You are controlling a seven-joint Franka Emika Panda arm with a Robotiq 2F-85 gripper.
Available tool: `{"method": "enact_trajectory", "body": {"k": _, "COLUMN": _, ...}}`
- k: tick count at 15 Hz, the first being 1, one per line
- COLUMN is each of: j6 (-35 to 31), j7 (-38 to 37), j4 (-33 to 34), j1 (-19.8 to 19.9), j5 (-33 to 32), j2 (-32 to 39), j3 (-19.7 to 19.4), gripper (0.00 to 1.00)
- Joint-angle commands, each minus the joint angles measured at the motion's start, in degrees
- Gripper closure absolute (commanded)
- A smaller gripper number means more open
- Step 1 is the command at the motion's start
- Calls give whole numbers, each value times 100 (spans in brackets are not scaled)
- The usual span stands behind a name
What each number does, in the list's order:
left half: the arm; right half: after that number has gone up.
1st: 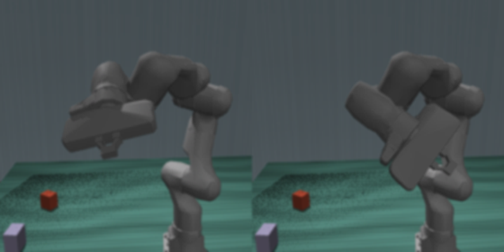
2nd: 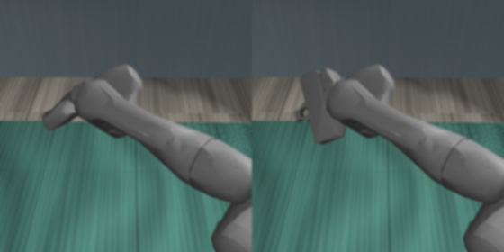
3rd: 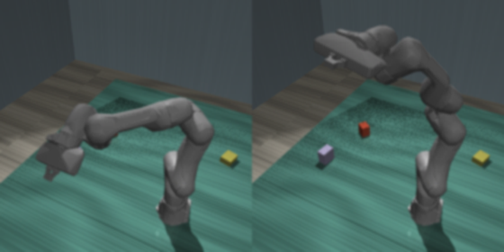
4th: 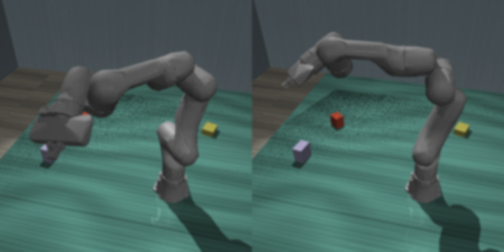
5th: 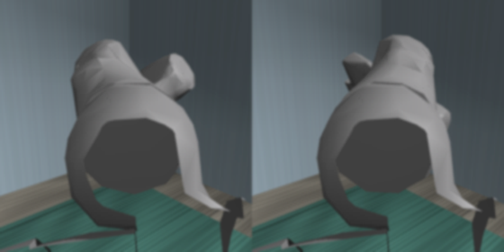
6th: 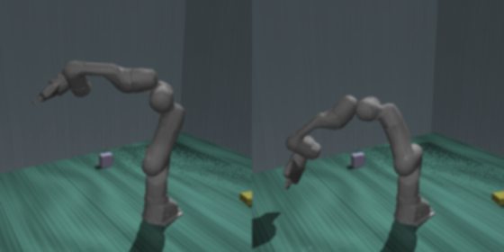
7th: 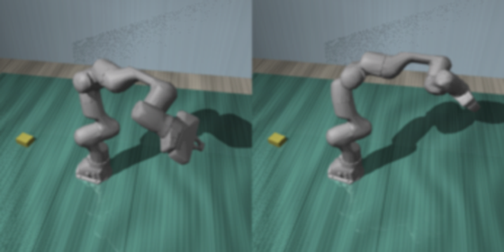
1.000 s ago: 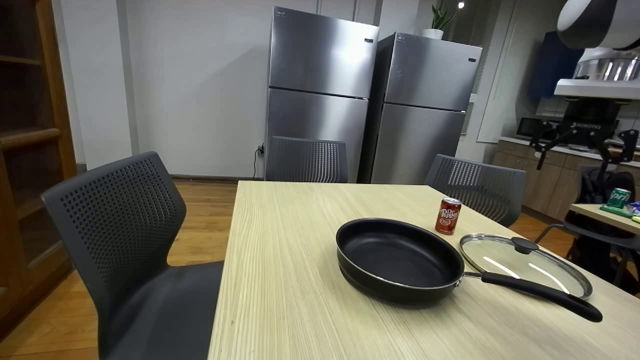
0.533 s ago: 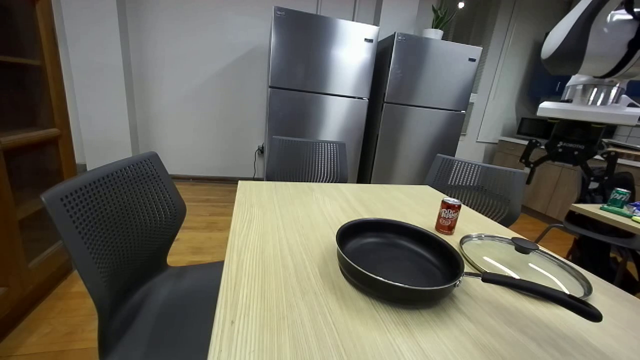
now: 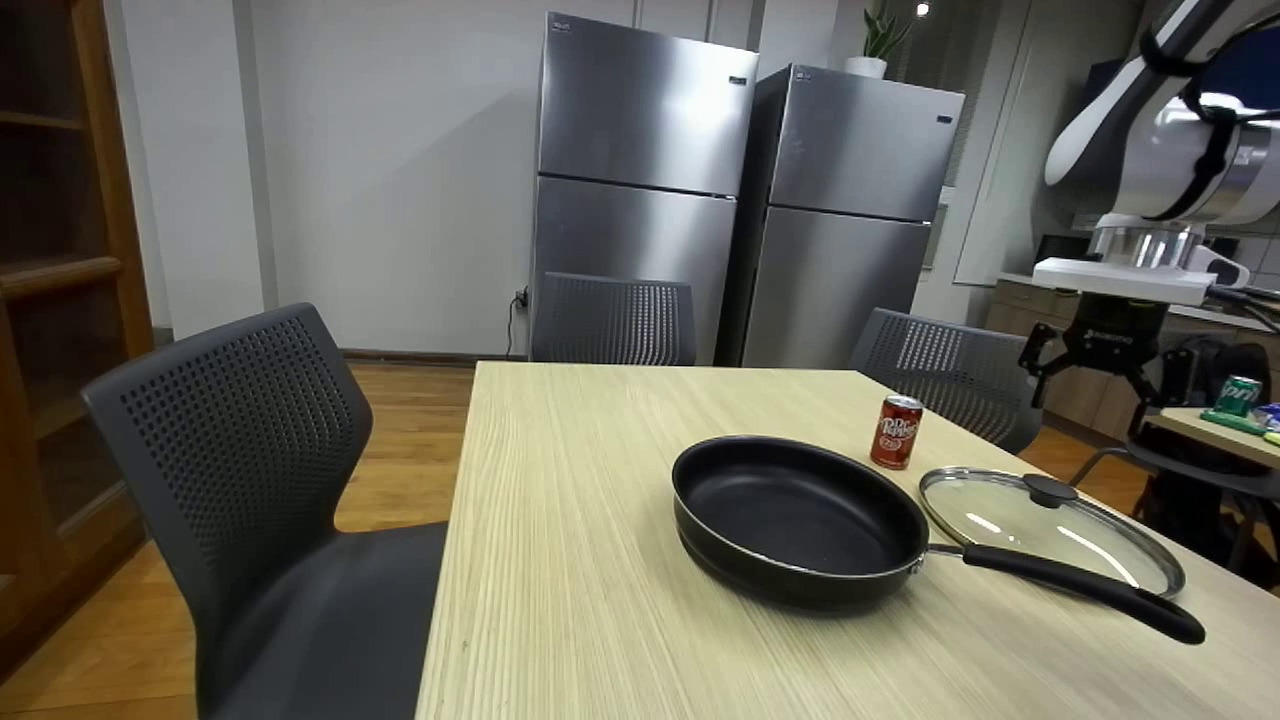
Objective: Put the lid on the pot
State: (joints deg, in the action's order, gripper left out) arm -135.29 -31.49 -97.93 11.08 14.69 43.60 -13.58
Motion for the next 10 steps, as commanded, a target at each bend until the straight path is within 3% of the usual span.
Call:
{"method": "enact_trajectory", "body": {"k": 1, "j6": 227, "j7": -309, "j4": 696, "j1": 74, "j5": 110, "j2": 532, "j3": -4, "gripper": 0}}
{"method": "enact_trajectory", "body": {"k": 10, "j6": 541, "j7": -822, "j4": 1881, "j1": 180, "j5": 80, "j2": 1521, "j3": 28, "gripper": 0}}
